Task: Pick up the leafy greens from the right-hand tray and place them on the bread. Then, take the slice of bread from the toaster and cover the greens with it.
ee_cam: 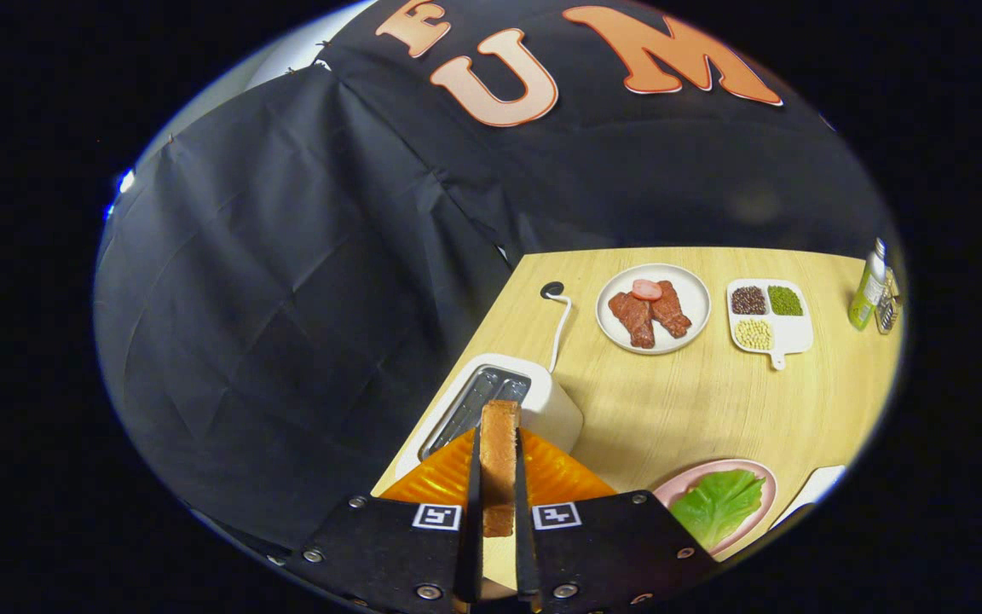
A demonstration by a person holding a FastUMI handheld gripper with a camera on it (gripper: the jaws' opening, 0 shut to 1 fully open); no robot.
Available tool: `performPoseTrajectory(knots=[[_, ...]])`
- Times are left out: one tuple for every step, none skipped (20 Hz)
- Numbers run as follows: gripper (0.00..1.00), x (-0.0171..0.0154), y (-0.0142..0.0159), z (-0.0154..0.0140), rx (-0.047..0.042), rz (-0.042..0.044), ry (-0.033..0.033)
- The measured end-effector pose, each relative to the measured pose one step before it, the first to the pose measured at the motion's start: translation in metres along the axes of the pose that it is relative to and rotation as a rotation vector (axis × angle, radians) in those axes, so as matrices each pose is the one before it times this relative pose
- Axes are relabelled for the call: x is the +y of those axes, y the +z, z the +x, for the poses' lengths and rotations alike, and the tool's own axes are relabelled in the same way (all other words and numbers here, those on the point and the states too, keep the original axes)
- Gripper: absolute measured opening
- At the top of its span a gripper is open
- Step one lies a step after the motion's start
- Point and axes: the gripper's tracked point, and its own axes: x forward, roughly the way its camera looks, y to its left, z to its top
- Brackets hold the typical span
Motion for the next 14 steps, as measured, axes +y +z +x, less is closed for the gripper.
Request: performPoseTrajectory(knots=[[0.16,-0.00475,-0.00393,-0.00291,0.00301,0.01183,0.00241],[0.16,-0.00800,-0.00307,-0.00267,-0.00436,0.00975,-0.00455],[0.16,-0.00870,-0.00139,-0.00287,-0.00664,0.00489,-0.00782],[0.16,-0.00834,-0.00303,-0.00347,-0.00813,0.00587,-0.00586],[0.16,-0.00747,-0.00183,-0.00303,-0.00584,0.00836,-0.00448],[0.16,-0.00596,-0.00252,-0.00417,-0.00644,0.00601,-0.00196],[0.16,-0.00720,-0.00386,-0.00291,-0.00447,0.00349,-0.00336],[0.16,-0.00739,-0.00309,-0.00300,-0.00232,0.00436,-0.00471],[0.16,-0.00698,-0.00313,-0.00116,-0.00074,0.00613,-0.00403],[0.16,-0.00647,-0.00582,-0.00361,0.00085,0.00757,-0.00196],[0.16,-0.00601,-0.00214,-0.00072,-0.00216,0.00846,-0.00058],[0.16,-0.00752,-0.00249,-0.00148,-0.00237,0.00644,-0.00289],[0.16,-0.00719,-0.00349,-0.00082,-0.00488,0.00401,-0.00794],[0.16,-0.00803,-0.00266,-0.00034,-0.00256,0.00234,-0.01120]])
